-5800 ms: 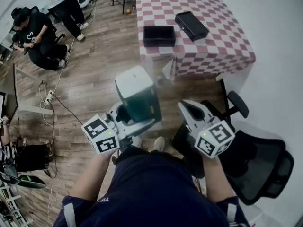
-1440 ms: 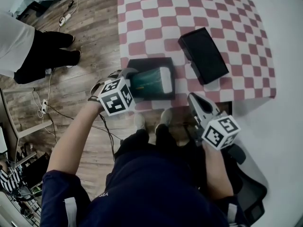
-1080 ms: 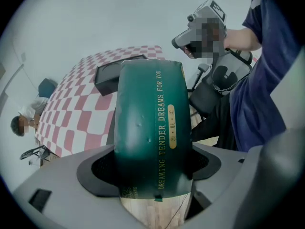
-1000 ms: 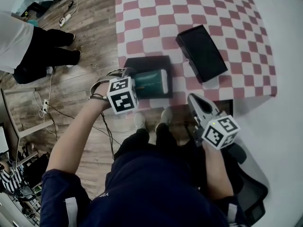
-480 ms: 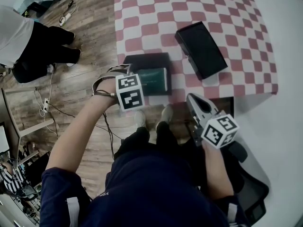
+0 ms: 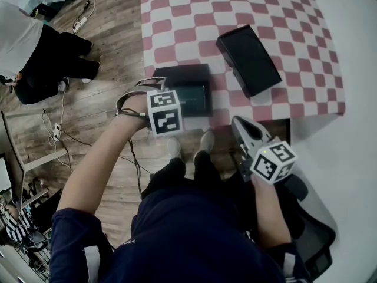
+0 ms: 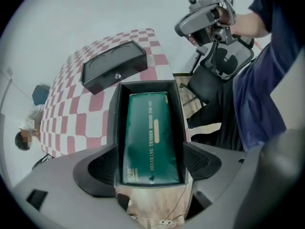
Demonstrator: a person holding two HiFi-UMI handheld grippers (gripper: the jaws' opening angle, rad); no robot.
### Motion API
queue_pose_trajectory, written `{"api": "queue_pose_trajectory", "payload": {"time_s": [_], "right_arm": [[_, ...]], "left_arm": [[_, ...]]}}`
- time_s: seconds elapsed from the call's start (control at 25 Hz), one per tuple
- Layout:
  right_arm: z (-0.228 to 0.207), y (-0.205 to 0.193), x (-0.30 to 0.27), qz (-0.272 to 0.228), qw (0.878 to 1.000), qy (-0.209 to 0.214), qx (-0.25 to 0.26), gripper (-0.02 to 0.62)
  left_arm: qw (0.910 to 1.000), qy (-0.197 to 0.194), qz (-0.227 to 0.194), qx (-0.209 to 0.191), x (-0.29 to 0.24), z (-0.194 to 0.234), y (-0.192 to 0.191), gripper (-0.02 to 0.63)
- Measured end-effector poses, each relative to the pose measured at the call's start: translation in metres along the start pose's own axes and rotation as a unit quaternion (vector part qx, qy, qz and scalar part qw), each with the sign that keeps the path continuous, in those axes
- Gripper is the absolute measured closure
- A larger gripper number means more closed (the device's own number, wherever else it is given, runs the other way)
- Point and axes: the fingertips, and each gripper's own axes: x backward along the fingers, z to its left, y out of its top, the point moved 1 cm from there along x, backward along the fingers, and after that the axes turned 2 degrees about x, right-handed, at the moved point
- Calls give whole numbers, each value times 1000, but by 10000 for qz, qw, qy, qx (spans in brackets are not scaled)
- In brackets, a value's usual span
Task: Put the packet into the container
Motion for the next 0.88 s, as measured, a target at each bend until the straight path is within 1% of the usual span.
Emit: {"api": "queue_pose_trajectory", "payload": {"time_s": [0.12,0.28,0.4,0.48,0.6,0.72,0.76,0.84,0.88], "right_arm": [[1,-1,0,-8,10000,3,-4,578],[4,1,-1,-13,10000,10,19,578],[7,2,-3,-7,10000,28,32,578],[10,4,-4,-15,10000,47,65,578],[18,10,-7,-45,9998,78,157,578],[29,15,-10,-65,9997,90,228,578],[33,17,-11,-76,9996,84,255,578],[40,21,-11,-104,9994,63,327,578],[44,23,-12,-115,9992,46,369,578]], "left_arm": [[9999,14,-102,29,4,-2,2,172],[9991,190,-325,180,17,0,3,172],[9952,431,-734,475,34,4,7,172],[9894,621,-1102,710,46,6,10,173],[9761,772,-1726,1074,67,3,13,173],[9559,792,-2419,1462,92,-5,13,186],[9474,829,-2650,1594,101,-6,11,215],[9275,946,-3099,1866,119,-9,6,322],[9173,997,-3298,1998,127,-11,2,355]]}}
